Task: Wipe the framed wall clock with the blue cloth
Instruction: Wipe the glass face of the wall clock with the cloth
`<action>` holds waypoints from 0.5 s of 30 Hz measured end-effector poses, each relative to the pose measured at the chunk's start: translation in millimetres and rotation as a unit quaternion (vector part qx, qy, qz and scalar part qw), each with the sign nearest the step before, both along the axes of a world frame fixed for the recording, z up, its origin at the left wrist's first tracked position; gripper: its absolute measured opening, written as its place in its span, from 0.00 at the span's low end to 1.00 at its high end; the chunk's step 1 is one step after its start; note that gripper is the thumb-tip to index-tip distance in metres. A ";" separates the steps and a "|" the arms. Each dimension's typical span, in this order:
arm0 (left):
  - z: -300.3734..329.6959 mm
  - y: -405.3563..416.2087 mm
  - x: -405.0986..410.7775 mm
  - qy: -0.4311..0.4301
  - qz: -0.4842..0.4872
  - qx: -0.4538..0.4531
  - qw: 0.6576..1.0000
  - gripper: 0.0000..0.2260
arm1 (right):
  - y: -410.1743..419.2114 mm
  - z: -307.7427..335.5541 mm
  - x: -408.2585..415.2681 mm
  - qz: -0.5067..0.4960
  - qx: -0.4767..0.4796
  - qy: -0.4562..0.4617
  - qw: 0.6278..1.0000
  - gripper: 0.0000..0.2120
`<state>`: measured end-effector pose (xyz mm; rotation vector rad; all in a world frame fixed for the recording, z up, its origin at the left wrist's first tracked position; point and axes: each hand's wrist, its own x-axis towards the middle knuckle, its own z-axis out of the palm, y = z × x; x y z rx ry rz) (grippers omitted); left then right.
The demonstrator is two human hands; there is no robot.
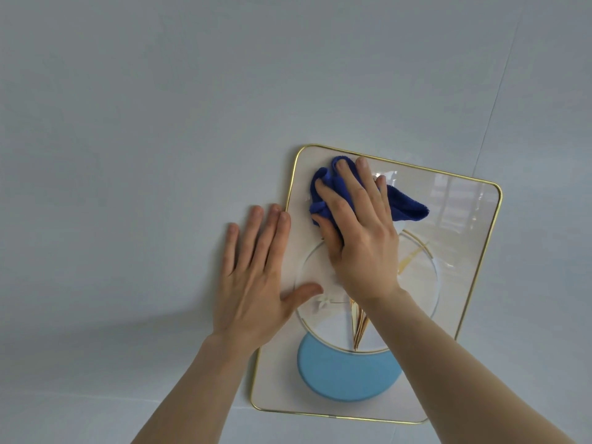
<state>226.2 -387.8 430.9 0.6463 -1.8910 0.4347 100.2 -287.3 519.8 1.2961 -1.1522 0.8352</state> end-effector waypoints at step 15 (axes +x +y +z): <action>0.4 -0.2 -0.2 -0.010 0.021 -0.010 1.000 0.49 | 18.1 -35.6 -11.1 -0.013 0.083 0.048 0.995 0.16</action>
